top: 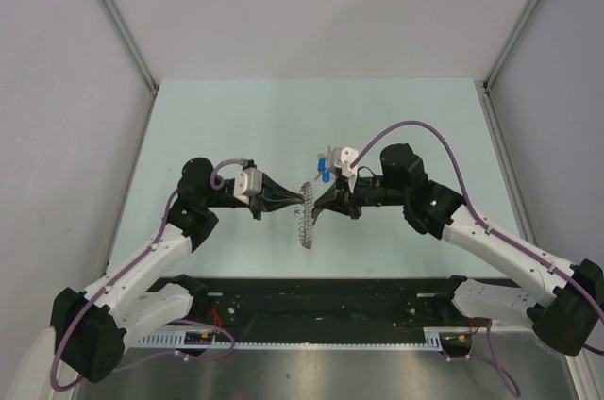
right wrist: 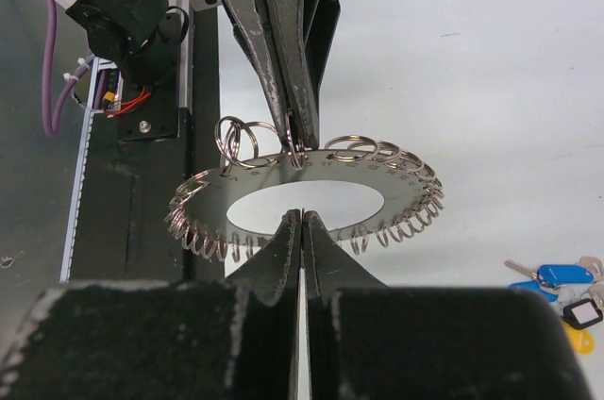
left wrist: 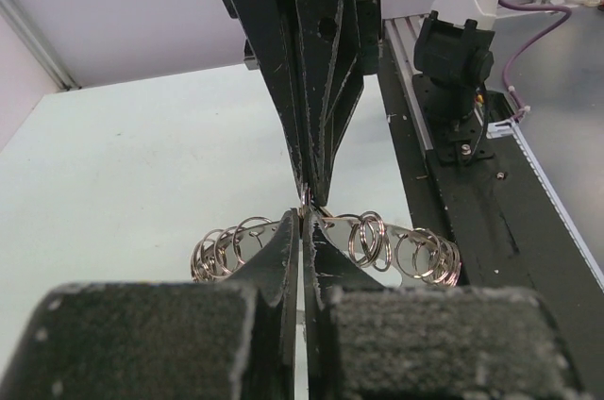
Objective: Put the keys on the keyring
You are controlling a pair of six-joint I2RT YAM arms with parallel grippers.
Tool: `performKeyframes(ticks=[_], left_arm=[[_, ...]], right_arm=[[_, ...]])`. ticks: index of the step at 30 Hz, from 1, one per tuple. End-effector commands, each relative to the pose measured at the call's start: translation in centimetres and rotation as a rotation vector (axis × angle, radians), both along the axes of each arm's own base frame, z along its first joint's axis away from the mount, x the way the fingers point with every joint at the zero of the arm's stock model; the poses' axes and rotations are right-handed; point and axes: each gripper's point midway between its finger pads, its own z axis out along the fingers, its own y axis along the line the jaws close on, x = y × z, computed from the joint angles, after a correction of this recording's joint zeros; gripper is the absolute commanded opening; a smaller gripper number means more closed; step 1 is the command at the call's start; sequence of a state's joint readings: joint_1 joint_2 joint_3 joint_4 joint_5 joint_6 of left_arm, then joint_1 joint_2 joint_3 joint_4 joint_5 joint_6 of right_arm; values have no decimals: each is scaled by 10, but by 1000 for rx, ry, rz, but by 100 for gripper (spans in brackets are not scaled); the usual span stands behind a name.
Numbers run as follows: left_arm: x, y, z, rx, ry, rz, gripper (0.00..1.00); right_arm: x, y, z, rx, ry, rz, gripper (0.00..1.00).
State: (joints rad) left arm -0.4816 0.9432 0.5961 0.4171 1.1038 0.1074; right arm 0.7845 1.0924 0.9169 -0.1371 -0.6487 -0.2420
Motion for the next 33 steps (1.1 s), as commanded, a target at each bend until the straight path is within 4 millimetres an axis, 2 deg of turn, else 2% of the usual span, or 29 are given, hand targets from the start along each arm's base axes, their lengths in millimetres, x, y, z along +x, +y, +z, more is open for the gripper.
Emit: performKeyframes(ticks=[1,7,33], left_arm=[[-3,-2,7,-14,-19,-33,0],[-2,-5,3,-1,10,-41,0],[-8,-11,0,7,74,-90,0]], right_arm=[[-4,1,43,91,-102,24,0],[-7,0,48,105,-116,30,0],[-4,3,41,83,-119,20,0]])
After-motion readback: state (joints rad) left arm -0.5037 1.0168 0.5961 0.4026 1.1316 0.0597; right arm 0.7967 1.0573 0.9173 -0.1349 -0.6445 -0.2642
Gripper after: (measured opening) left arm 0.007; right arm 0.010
